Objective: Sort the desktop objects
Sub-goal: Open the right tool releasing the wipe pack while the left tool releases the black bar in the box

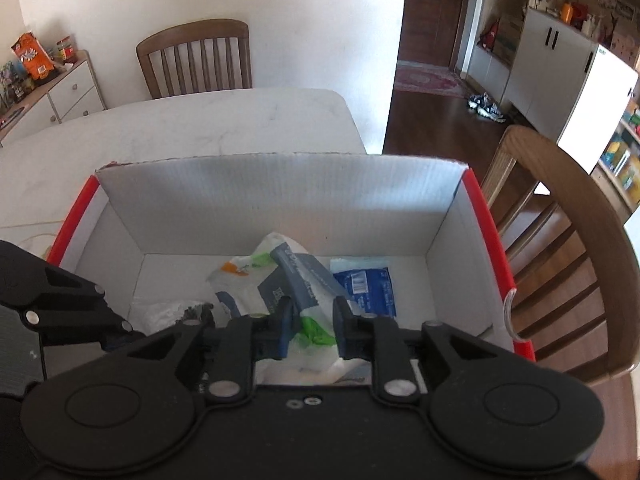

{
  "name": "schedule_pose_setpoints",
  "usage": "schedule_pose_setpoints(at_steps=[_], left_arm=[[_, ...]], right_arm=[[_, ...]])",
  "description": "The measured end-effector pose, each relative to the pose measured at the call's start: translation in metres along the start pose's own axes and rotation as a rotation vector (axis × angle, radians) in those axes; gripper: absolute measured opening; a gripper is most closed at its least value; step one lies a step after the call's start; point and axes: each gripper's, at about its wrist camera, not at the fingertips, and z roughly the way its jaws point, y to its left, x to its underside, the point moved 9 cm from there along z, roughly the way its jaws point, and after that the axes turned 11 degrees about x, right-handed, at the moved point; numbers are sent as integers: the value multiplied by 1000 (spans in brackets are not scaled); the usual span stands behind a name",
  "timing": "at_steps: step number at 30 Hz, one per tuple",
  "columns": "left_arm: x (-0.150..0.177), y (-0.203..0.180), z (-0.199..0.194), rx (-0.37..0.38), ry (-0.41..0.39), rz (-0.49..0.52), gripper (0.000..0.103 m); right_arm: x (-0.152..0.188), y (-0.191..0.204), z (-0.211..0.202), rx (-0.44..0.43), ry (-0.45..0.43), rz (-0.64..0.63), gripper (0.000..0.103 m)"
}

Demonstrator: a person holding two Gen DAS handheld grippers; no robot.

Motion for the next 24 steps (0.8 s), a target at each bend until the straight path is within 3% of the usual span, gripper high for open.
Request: schedule_pose_setpoints(at_steps=[2, 13, 24], left_arm=[[0, -1, -3, 13, -14, -3, 60], [6, -4, -27, 28, -76, -24, 61], [12, -4, -53, 7, -148, -31, 67]], right_arm=[[0, -2, -2, -10, 5, 11, 29], [-1, -3, -30, -63, -20, -11, 46], [12, -2, -68, -122, -38, -9, 55]])
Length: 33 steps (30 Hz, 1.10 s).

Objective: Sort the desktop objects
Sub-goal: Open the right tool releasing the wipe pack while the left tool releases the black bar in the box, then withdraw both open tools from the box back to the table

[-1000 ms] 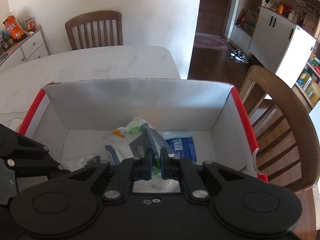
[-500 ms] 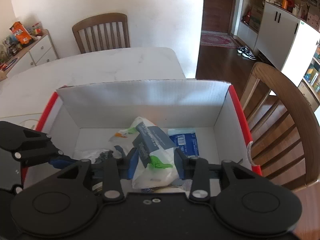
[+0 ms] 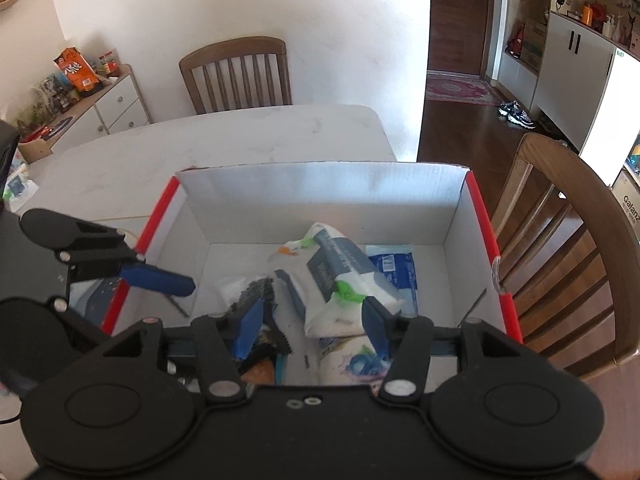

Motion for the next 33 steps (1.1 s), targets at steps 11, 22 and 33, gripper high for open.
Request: schedule_pose_setpoints(at_steps=[11, 22, 33], left_arm=[[10, -4, -28, -21, -55, 31, 76], [30, -1, -62, -31, -116, 39, 84], [54, 11, -90, -22, -181, 10, 99]], right_arm=[[17, 11, -30, -11, -4, 21, 66], [27, 31, -62, -19, -48, 37, 86], [41, 58, -81, -12, -62, 45, 90]])
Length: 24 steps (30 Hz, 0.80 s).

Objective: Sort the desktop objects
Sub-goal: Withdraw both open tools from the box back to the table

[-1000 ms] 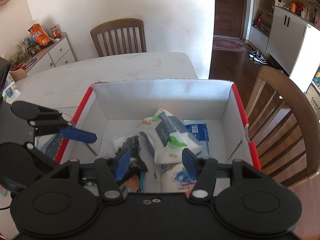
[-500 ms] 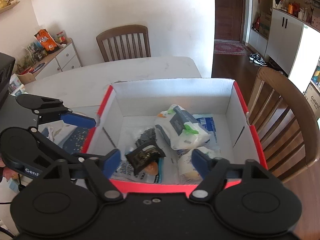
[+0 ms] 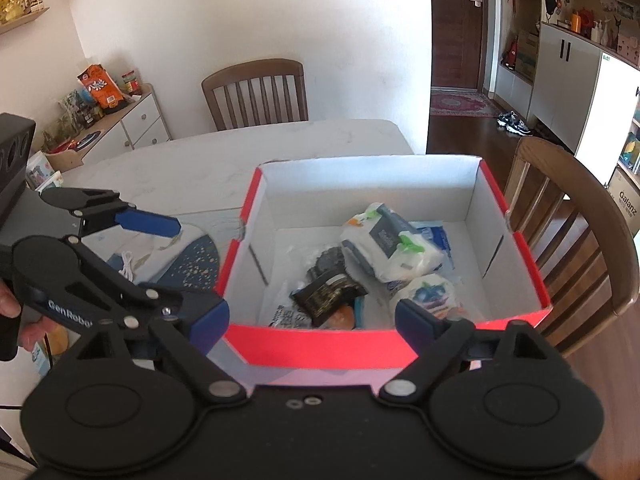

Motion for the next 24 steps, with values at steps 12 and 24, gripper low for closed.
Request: schedule_pose_setpoints(at_steps=[12, 24], left_arm=[[39, 29, -49, -22, -31, -21, 99], [84, 68, -108, -43, -57, -39, 99]], right_arm=[[16, 67, -12, -18, -8, -36, 90], [33, 152, -20, -64, 12, -50, 90]])
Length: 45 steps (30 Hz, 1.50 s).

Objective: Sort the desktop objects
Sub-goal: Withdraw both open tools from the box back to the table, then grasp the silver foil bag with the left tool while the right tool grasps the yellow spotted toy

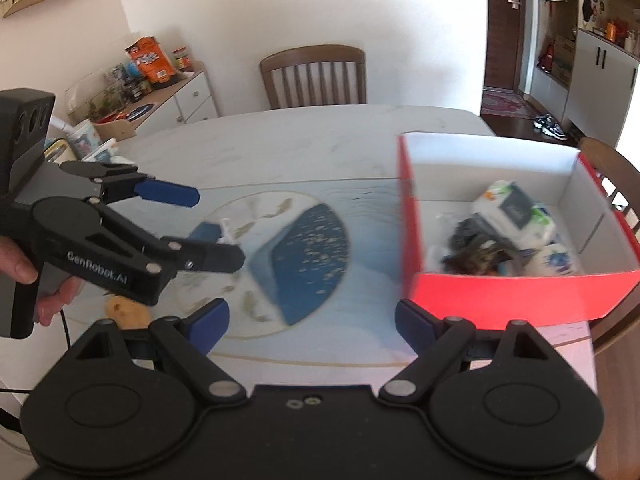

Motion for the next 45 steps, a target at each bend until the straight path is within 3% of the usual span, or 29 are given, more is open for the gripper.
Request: schedule_pose_setpoints(at_steps=[12, 21, 35, 45], left_arm=[[33, 63, -49, -54, 0, -27, 99], [50, 103, -70, -124, -1, -57, 100], [85, 145, -73, -191, 44, -100, 100], [107, 160, -62, -158, 59, -84, 100]], right_arm=[[10, 89, 5, -26, 4, -18, 90], [12, 140, 12, 30, -16, -44, 90], [20, 225, 53, 0, 23, -152, 90], [32, 245, 92, -2, 98, -137, 90]])
